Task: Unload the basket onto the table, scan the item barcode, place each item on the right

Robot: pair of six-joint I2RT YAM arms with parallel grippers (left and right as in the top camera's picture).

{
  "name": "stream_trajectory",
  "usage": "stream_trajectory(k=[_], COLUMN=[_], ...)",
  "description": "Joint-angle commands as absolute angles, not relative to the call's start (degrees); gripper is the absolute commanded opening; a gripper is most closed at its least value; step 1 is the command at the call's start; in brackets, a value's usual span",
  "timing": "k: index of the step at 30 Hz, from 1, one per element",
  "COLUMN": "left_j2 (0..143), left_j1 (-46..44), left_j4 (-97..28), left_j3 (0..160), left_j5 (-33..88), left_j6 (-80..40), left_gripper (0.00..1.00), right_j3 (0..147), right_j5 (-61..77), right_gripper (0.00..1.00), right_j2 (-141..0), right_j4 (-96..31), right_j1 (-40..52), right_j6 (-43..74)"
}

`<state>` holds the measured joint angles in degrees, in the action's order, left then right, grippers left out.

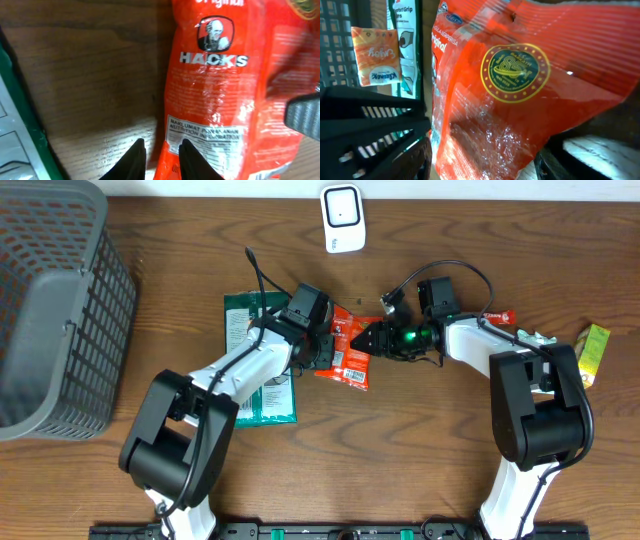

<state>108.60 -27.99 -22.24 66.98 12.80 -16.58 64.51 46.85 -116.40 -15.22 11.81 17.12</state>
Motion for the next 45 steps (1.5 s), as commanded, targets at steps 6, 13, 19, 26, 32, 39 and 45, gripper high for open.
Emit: stream_trajectory(k=[6, 13, 19, 26, 32, 39, 45], left_j2=[113.0, 113.3, 113.3, 113.3, 111.7, 103.8, 92.4], left_j1=[-29.3, -30.1, -30.1, -30.1, -30.0, -29.8, -28.9], left_j4=[-21.2, -20.6, -20.6, -20.6, -20.0, -20.2, -21.9], left_j3=[66.2, 66.2, 66.1, 65.9, 66.3, 66.7, 66.8], left_j5=[11.5, 11.5, 11.3, 11.2, 10.7, 8.4, 7.8], left_j6=[-18.4, -18.3, -18.3, -18.3, -18.3, -18.3, -18.3], left_gripper=[0.25, 0.25, 0.25, 0.25, 0.25, 0.28, 0.34], right_j3=[62.7, 62.4, 62.1, 62.1, 62.2, 62.2, 62.5], right_j5=[44.0, 44.1, 44.1, 44.1, 46.0, 43.5, 37.3], right_gripper=[0.58, 0.56, 0.5, 0.35, 0.13, 0.08, 0.01], right_j2=[-117.3, -117.3, -117.3, -117.3, -115.9, -108.3, -99.9], right_j4=[-15.8, -14.2, -10.7, -10.4, -8.7, -8.9, -11.2], right_j1=[12.1, 13.0, 14.3, 15.1, 15.3, 15.3, 15.3], right_j6=[18.4, 18.4, 18.4, 18.4, 17.1, 13.1, 10.7])
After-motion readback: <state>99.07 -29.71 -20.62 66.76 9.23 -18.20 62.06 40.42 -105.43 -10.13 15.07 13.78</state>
